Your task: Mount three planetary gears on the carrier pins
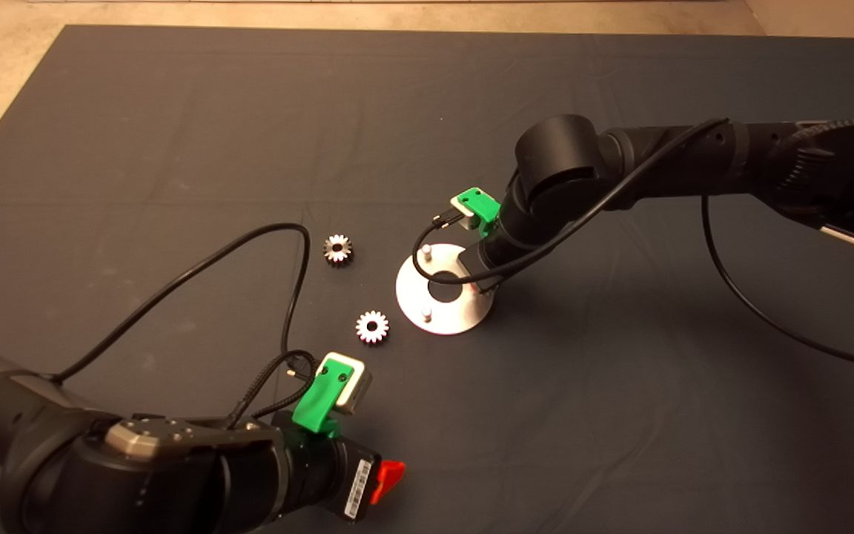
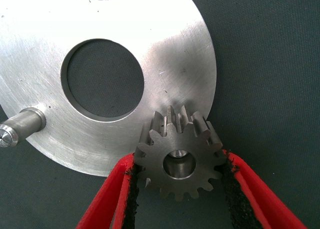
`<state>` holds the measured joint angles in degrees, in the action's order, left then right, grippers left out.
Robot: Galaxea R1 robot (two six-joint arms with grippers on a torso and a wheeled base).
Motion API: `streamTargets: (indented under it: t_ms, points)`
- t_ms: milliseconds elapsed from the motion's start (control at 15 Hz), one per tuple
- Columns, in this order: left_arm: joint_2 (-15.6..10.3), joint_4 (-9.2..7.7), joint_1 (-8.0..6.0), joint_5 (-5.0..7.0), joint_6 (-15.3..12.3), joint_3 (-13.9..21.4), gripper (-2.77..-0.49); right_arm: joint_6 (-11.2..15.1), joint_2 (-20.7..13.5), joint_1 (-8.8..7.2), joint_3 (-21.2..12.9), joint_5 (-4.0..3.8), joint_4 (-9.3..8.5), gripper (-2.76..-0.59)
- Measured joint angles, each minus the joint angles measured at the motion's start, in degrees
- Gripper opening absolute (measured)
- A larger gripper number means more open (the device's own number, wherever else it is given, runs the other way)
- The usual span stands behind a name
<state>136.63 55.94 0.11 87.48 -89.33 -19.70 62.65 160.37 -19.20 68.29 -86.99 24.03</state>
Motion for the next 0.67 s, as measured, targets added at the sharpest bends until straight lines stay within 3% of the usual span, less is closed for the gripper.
streamTargets:
  t_ms: [267,667]
  points:
    - [-0.02,0.01,0.0,0.0,0.0,0.0,-1.04,0.0,0.27,-0.01,-0.02,0.09,-0.02,-2.17]
    - [-0.02,0.06,-0.01,-0.01,0.0,0.0,-1.04,0.0,0.29,0.02,0.0,0.17,-0.02,-1.76]
